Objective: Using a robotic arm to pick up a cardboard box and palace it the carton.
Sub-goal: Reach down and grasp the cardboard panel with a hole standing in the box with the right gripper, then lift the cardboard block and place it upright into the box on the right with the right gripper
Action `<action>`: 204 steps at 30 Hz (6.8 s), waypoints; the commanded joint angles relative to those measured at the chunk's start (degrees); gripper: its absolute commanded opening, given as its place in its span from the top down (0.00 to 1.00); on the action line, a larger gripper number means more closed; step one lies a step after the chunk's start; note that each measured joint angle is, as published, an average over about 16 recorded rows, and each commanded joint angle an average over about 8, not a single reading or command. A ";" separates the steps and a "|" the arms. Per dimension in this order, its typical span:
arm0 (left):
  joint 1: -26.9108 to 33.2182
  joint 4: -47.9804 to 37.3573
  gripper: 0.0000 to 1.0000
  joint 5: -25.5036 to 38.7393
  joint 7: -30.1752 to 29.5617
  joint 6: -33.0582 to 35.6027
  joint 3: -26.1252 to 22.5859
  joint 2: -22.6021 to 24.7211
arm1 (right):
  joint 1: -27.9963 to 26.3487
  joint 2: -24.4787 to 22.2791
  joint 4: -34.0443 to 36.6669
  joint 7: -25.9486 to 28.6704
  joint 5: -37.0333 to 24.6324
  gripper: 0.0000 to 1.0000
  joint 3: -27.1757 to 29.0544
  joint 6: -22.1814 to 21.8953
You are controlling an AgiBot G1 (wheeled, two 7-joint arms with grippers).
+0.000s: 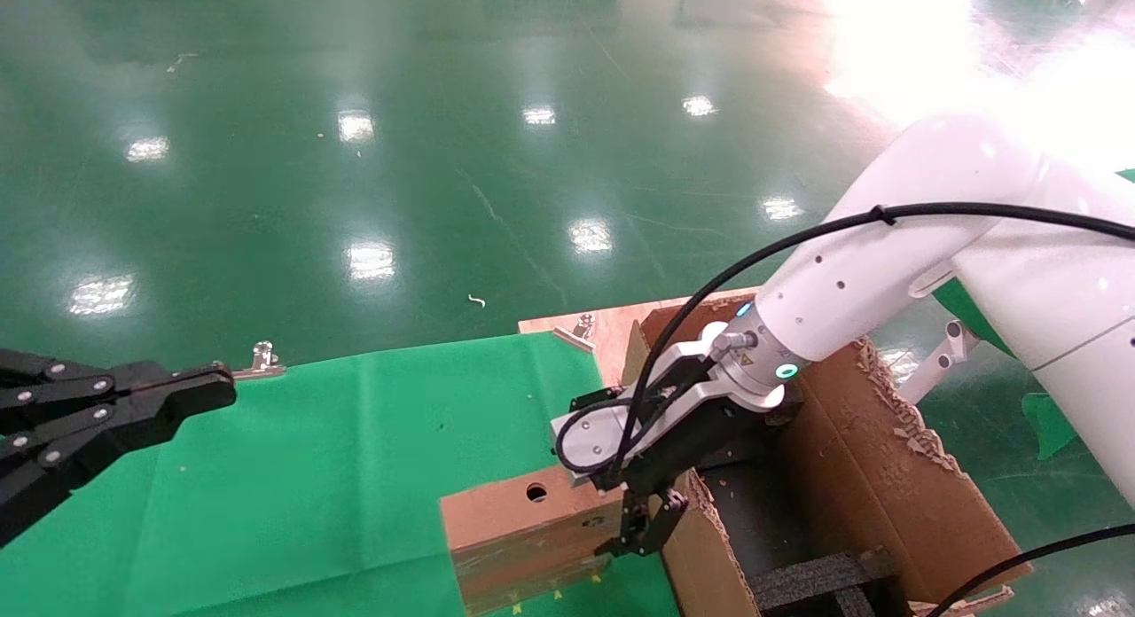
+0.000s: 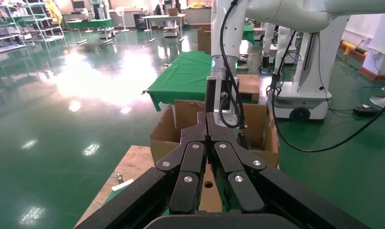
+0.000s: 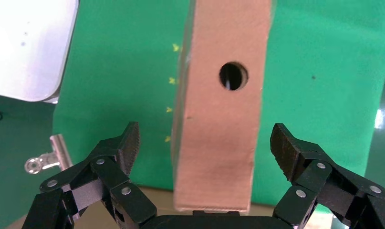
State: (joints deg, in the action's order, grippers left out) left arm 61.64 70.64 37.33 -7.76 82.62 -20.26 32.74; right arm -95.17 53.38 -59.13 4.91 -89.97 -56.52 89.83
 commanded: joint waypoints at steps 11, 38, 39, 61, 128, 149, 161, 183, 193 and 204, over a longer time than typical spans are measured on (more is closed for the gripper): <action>-0.01 -0.01 0.00 0.00 0.00 -0.01 0.00 0.00 | -0.78 0.42 1.03 -1.02 0.10 1.00 -0.96 -0.56; -0.01 -0.01 0.00 0.00 0.00 -0.01 0.00 0.00 | -0.14 0.18 0.61 -0.62 0.42 1.00 -0.47 -0.27; -0.01 -0.01 0.00 0.00 0.00 -0.01 0.00 0.00 | -0.13 0.18 0.60 -0.61 0.42 1.00 -0.47 -0.27; -0.01 -0.01 0.00 0.00 0.00 -0.01 0.00 0.00 | -21.53 -3.92 12.38 -4.68 8.10 1.00 2.45 1.18; -0.03 -0.04 0.00 -0.04 0.01 -0.03 0.00 -0.02 | -16.18 -45.51 -18.21 74.68 -0.94 1.00 -27.16 -25.33; -0.03 -0.05 0.00 -0.04 0.01 -0.04 0.01 -0.02 | -13.80 -43.45 -18.31 77.30 -5.24 1.00 -29.05 -29.66; -0.03 -0.05 0.00 -0.04 0.01 -0.04 0.00 -0.02 | -10.88 -41.33 -18.56 82.94 -9.53 1.00 -31.08 -33.32; -0.03 -0.05 0.00 -0.04 0.01 -0.04 0.00 -0.02 | -3.22 -35.47 -18.38 93.73 -18.70 1.00 -35.13 -43.14; -0.03 -0.05 0.00 -0.04 0.01 -0.04 0.00 -0.02 | 1.25 -33.86 -18.05 99.34 -23.35 1.00 -36.86 -48.21; -0.03 -0.05 0.00 -0.04 0.01 -0.04 0.00 -0.02 | 5.42 -32.02 -17.23 104.91 -26.66 1.00 -38.31 -51.09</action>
State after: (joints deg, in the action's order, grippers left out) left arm 61.61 70.59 37.28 -7.75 82.57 -20.26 32.72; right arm -89.86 21.38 -76.21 109.40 -116.34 -94.81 38.83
